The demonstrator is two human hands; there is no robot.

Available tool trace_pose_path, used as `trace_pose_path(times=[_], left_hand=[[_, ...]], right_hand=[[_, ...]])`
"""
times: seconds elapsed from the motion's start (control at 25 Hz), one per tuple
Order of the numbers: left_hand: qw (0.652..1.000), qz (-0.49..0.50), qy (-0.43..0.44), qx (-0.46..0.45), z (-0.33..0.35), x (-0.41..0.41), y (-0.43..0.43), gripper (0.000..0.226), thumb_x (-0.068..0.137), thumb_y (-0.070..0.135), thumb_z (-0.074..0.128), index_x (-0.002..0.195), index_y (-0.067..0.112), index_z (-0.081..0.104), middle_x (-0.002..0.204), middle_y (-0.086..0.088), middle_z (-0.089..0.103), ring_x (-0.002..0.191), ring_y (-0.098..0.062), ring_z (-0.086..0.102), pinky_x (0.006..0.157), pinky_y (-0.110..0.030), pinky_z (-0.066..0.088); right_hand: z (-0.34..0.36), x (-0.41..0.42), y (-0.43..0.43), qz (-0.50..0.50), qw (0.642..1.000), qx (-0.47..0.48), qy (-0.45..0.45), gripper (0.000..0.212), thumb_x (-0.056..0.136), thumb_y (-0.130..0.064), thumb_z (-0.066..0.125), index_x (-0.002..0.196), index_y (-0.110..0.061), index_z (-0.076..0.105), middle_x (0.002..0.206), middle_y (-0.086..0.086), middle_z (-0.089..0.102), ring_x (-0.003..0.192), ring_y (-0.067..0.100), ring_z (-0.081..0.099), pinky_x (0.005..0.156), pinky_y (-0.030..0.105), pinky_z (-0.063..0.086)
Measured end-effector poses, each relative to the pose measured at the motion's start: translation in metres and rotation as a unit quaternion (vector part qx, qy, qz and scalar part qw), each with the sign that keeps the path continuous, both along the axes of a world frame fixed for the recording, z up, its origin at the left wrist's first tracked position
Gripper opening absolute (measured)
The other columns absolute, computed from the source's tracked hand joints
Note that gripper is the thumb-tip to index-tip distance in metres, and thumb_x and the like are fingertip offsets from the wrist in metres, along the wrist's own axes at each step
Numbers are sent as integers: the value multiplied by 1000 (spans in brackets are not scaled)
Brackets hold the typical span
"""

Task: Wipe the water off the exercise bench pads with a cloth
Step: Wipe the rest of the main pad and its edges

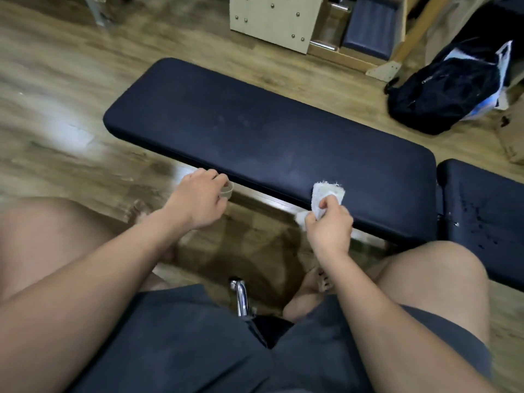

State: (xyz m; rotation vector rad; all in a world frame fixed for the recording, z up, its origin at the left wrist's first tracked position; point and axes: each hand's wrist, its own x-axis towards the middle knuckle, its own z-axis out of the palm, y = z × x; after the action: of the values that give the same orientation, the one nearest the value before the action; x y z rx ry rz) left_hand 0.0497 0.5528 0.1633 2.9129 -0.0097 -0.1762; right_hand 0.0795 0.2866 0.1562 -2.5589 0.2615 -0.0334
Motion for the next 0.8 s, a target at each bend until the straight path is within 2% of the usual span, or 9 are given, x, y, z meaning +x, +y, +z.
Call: trace_pose_path(times=[0.08,0.2,0.36,0.44,0.52,0.56,0.64,0.72,0.8], left_hand=[[996,36,38,-70,-18,-5,10,31,88,33,53,111,13,59,107,-9,62,105,-32,56,91,-43,47],[968,100,109,-203,-29,-6,11,20,88,33,62,104,19,62,106,-3,68,102,-25,62,90,-36,50],[931,190,59,-307,-16,28,42,17,82,20,54,97,26,59,100,0,67,96,-23,62,91,-37,52],[909,247,38,-334,-11,37,68,22,72,19,48,91,27,56,101,-3,66,97,-26,61,91,-39,52],[894,282,19,-349,-10,39,83,23,73,14,47,91,25,56,102,-4,66,98,-27,60,91,-38,51],[889,293,16,-351,-10,37,88,24,75,12,47,93,24,57,103,-4,66,98,-26,60,91,-38,51],[896,286,22,-338,-8,33,95,23,77,13,48,95,23,57,104,-5,65,100,-26,59,92,-38,50],[902,273,41,-332,-7,30,100,22,76,16,48,94,23,56,103,-4,64,99,-26,59,92,-39,51],[906,262,63,-326,-2,29,102,23,72,19,44,91,22,57,101,-2,64,97,-26,59,90,-40,52]], right_hand=[[-10,0,29,-20,999,36,-3,20,77,-14,60,94,-12,50,93,15,57,86,35,53,73,36,40],[-16,2,74,8,998,65,-17,30,76,-18,65,98,-12,47,96,12,56,86,29,50,73,33,35],[-13,3,115,5,997,72,-8,43,76,-18,69,111,-10,44,109,10,46,84,11,35,70,16,26],[-12,-2,108,88,995,29,-33,45,76,-8,68,116,-6,48,110,18,53,79,-4,36,70,5,27],[-5,5,89,177,983,-34,-43,47,74,-1,68,119,-6,52,108,20,55,84,-20,43,73,-2,30],[1,14,81,201,975,-87,-38,50,74,-7,71,121,-12,53,108,16,53,87,-15,49,78,6,38],[15,36,70,226,951,-209,-31,57,69,-26,79,120,-24,53,108,9,46,85,18,57,71,32,49],[18,48,73,303,915,-260,-55,59,66,-30,84,117,-21,55,106,11,45,80,28,53,63,37,49],[13,56,100,366,896,-231,-100,53,67,-31,83,112,-15,60,105,12,48,81,25,51,61,34,46]])
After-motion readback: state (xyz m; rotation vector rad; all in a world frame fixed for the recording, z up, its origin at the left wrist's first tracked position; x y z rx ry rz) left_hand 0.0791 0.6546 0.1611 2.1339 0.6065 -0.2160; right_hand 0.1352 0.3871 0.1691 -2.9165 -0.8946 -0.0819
